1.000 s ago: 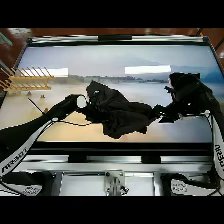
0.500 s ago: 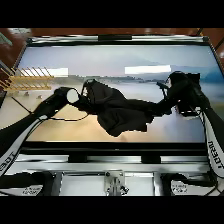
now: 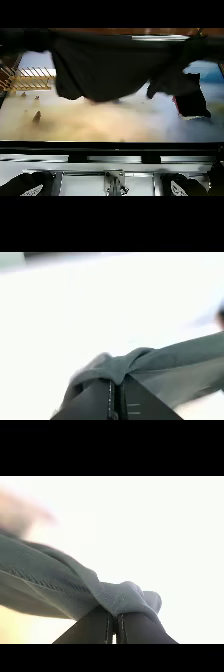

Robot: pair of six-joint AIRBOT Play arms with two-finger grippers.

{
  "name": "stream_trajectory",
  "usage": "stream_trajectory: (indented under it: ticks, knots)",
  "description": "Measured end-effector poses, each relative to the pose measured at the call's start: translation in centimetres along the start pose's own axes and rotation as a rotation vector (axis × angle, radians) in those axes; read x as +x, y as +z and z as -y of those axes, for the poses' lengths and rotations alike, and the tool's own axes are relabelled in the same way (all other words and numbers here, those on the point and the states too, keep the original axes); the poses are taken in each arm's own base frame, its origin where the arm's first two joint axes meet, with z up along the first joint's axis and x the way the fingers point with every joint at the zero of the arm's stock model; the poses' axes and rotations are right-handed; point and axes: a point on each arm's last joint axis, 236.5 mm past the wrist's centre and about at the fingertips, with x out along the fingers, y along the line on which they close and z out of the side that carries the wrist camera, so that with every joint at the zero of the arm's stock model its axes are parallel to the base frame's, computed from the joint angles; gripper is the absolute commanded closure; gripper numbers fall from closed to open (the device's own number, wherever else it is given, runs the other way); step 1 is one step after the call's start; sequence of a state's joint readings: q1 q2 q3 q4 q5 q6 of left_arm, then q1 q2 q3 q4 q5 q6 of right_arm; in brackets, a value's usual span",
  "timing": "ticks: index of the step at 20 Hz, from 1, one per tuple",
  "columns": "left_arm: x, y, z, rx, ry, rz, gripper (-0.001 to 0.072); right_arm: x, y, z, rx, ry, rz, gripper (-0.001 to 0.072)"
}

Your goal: Fold the shirts.

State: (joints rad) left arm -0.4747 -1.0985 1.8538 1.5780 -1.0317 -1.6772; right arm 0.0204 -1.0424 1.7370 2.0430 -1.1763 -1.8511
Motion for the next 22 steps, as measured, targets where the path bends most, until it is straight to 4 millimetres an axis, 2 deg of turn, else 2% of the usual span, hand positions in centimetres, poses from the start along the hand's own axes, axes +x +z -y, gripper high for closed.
stream_trajectory:
  ticks: [1,2,4,6,9,11,13,15,18,21,22]
  knots:
    - [-2.7,2.6,0.2,0.001,-0.005,0.078,0.0672,-2.5,2.3,-1.2,-0.023,0.002,0.089,0.0638]
    - [-5.0,4.3,0.3,0.0,-0.009,0.134,0.0671,-4.8,4.0,-2.4,-0.041,0.011,0.159,0.0638]
    - [-7.9,5.9,0.5,-0.002,-0.015,0.186,0.0671,-7.9,5.4,-4.3,-0.054,0.033,0.23,0.0638]
    - [-9.0,5.8,0.4,-0.002,-0.013,0.177,0.0671,-9.1,4.7,-5.6,-0.047,0.065,0.203,0.0638]
    - [-7.9,3.2,0.1,0.0,0.001,0.082,0.0671,-8.4,1.2,-6.4,-0.009,0.108,0.048,0.0638]
    - [-5.9,0.6,-0.3,0.001,0.013,-0.005,0.0671,-6.9,-2.2,-6.4,0.028,0.141,-0.109,0.0638]
    - [-3.1,-3.0,-0.7,0.003,0.025,-0.114,0.0671,-4.9,-5.8,-5.9,0.076,0.168,-0.26,0.0638]
    - [-0.1,-7.4,-1.2,0.005,0.039,-0.239,0.0671,-2.7,-9.4,-5.2,0.133,0.189,-0.394,0.0638]
    - [4.2,-15.4,-2.2,0.005,0.066,-0.449,0.0671,1.8,-15.5,-3.7,0.245,0.21,-0.582,0.0638]
    - [8.3,-22.8,-3.2,0.004,0.087,-0.625,0.067,7.0,-21.5,-1.9,0.359,0.211,-0.716,0.0637]
    - [9.5,-24.6,-3.4,0.003,0.092,-0.664,0.067,8.8,-23.0,-1.4,0.39,0.206,-0.738,0.0637]
